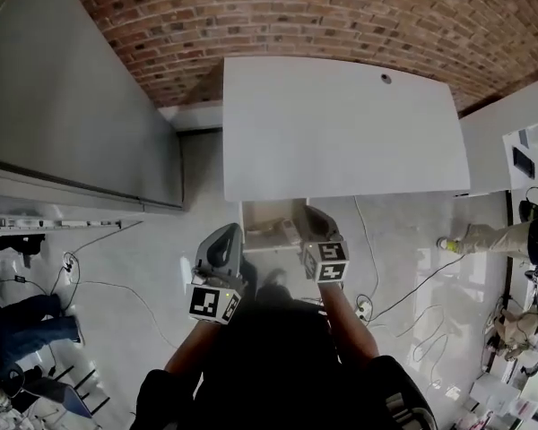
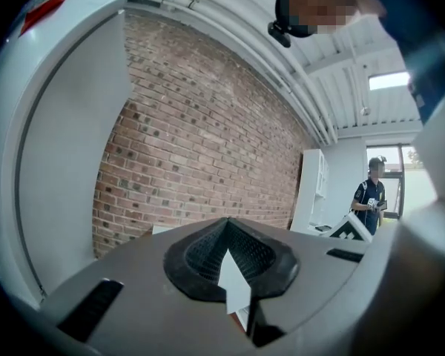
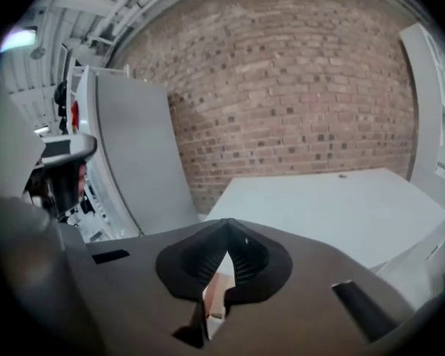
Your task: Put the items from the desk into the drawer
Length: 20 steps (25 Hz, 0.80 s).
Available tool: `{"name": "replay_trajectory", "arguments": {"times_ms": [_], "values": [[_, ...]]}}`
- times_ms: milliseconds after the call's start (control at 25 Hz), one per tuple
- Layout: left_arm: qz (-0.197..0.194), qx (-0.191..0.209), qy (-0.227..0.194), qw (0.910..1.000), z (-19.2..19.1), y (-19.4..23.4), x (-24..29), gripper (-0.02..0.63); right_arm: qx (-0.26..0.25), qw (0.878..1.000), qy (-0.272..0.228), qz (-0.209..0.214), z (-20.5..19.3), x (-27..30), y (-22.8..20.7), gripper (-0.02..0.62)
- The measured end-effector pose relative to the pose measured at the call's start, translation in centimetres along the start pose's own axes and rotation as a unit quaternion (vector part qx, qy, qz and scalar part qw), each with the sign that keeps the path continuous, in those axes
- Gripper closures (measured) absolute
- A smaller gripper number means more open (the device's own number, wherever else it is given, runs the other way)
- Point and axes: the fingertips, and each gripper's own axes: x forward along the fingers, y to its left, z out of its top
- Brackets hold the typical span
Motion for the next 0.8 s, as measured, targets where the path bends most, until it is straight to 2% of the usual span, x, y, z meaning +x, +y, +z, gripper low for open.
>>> {"name": "replay_trajectory", "arguments": {"times_ms": [160,320,480,800], "values": [[-0.014,0.011,-0.02,0.9996,2.6,-2.1,-0.6,0.603,-0.021,0.996,-0.084,-0.003,6.6,-5.9,0.8,0.595],[-0.021,0.019,-0.034,0.999,4.0,-3.7,-1.1,0.603,-0.027,0.989,-0.143,-0.009,9.8,-11.2,1.4,0.595],[-0.019,0.029,-0.035,0.9988,4.1,-4.5,-1.5,0.603,-0.026,0.986,-0.162,-0.008,10.2,-13.8,2.0,0.595],[-0.021,0.031,-0.039,0.9986,4.1,-5.5,-1.4,0.603,-0.019,0.986,-0.165,-0.01,9.5,-15.1,1.5,0.595]]}}
